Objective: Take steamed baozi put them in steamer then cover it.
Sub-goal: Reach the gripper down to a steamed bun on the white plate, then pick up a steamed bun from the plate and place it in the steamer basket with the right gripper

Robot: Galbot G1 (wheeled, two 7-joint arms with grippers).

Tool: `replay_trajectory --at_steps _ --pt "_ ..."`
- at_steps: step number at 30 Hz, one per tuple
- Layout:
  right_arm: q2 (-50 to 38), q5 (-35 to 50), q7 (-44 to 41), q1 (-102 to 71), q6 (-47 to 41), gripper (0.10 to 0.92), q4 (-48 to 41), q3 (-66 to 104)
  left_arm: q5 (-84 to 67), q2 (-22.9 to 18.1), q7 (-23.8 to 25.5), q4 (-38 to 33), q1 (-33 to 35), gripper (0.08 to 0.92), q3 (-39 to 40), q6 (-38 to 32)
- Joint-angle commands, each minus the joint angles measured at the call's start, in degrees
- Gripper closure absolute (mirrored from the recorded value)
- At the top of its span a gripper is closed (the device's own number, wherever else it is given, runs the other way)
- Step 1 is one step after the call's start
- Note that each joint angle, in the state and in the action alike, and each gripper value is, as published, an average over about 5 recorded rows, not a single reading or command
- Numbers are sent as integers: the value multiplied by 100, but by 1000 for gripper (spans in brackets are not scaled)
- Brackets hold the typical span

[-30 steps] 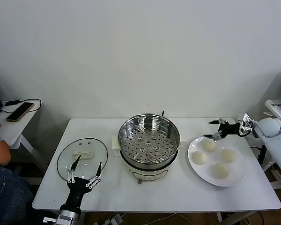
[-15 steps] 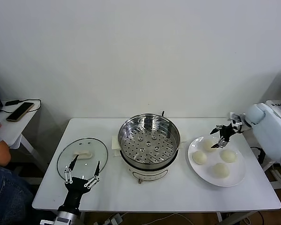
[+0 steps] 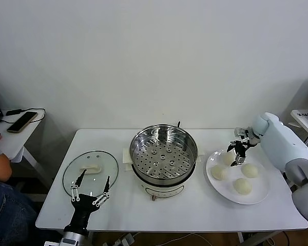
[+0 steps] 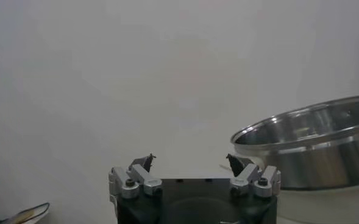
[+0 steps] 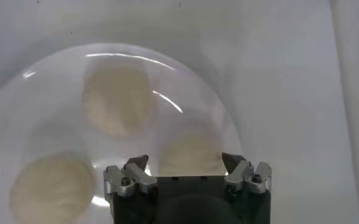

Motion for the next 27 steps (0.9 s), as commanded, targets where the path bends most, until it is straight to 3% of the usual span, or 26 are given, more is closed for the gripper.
replay_trajectory --at_steps 1,16,27 --pt "167 -363 155 59 54 203 -187 -20 0 -6 -20 -25 4 177 9 2" --pt "-62 -176 277 38 204 375 263 -141 0 -13 -56 -133 27 177 12 26" --pt "-1004 1778 -98 1608 1265 362 3307 -2006 -1 28 -66 -218 -6 177 49 51"
